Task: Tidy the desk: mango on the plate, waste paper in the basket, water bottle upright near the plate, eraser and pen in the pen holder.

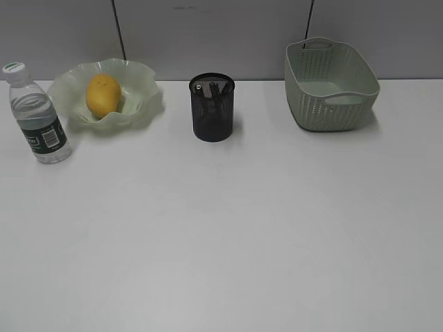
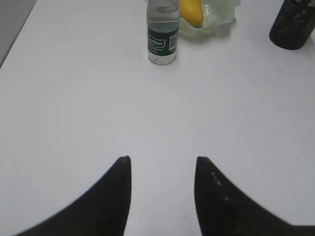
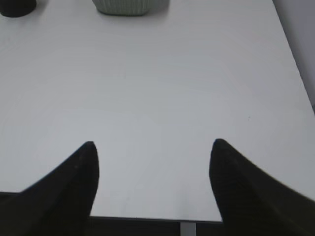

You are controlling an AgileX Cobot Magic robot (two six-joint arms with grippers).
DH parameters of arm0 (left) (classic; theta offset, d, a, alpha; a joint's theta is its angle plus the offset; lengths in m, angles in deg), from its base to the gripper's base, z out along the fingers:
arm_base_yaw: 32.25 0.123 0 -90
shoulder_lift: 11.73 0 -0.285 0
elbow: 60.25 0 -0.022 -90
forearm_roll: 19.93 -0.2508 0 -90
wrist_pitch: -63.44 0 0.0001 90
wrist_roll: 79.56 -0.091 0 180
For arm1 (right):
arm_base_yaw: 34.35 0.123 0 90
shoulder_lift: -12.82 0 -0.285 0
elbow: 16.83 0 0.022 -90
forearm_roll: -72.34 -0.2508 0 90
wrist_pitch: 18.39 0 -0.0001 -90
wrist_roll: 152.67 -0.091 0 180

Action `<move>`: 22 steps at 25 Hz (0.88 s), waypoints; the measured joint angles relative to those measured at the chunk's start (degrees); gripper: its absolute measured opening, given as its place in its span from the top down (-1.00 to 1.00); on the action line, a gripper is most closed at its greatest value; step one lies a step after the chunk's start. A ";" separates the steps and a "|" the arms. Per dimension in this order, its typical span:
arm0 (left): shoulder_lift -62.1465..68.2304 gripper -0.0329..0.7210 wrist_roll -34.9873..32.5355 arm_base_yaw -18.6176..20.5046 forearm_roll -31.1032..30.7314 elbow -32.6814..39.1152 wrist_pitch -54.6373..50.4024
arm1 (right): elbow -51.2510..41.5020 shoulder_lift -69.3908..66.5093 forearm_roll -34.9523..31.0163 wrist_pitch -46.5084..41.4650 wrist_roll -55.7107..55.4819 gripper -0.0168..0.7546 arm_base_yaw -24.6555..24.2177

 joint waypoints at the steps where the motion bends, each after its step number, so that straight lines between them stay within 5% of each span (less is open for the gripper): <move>1: -0.94 0.05 0.00 0.32 0.00 0.00 0.00 | 0.00 1.11 0.00 0.00 0.00 -0.48 0.00; 22: -4.27 0.12 0.00 4.00 -0.12 0.00 0.03 | -0.07 2.09 0.00 0.06 0.00 -0.48 -0.03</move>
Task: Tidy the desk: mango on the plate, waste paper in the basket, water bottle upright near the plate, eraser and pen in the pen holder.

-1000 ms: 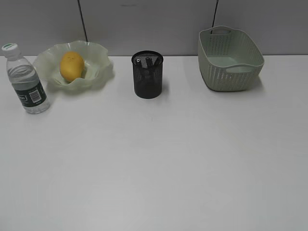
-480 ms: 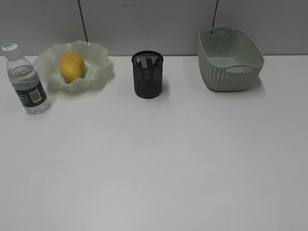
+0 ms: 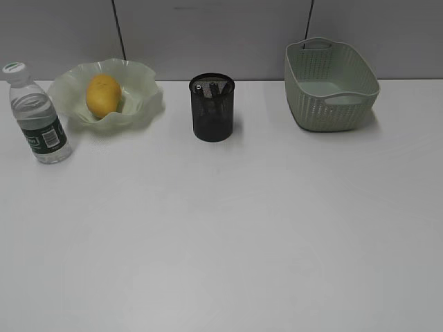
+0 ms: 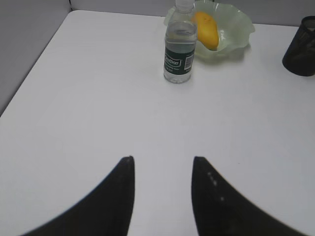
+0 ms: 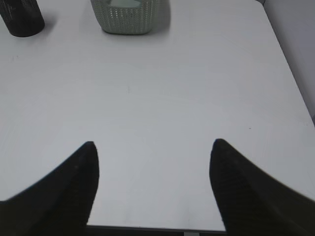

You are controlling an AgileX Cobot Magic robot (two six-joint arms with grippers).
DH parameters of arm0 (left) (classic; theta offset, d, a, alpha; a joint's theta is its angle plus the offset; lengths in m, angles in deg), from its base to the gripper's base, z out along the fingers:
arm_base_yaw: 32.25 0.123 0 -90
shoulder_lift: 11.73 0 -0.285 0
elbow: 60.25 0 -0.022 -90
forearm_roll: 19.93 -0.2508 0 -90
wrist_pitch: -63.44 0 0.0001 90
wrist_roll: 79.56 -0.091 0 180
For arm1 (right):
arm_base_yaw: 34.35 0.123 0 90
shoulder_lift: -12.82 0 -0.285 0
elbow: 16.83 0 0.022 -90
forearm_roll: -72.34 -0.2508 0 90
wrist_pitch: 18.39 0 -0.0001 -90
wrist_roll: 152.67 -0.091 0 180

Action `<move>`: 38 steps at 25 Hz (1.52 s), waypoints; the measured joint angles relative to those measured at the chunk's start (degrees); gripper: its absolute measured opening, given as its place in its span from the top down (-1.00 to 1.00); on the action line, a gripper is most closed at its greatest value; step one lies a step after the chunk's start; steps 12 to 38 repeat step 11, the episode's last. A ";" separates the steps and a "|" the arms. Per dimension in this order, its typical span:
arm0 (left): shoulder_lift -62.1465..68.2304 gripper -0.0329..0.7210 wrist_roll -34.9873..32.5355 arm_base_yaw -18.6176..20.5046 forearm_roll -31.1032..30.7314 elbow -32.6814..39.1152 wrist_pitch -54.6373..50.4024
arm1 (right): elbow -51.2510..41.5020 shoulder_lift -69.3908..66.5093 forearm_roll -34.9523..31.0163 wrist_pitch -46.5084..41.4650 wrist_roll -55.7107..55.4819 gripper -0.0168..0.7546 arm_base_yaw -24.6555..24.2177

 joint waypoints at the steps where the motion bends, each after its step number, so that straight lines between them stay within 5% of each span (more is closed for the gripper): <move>1: 0.00 0.12 0.00 0.00 0.00 0.00 0.00 | 0.00 0.00 0.00 0.00 0.00 -0.48 0.00; 38: 0.00 0.14 0.00 0.00 0.00 0.00 0.00 | 0.00 0.00 0.00 0.00 0.00 -0.48 0.00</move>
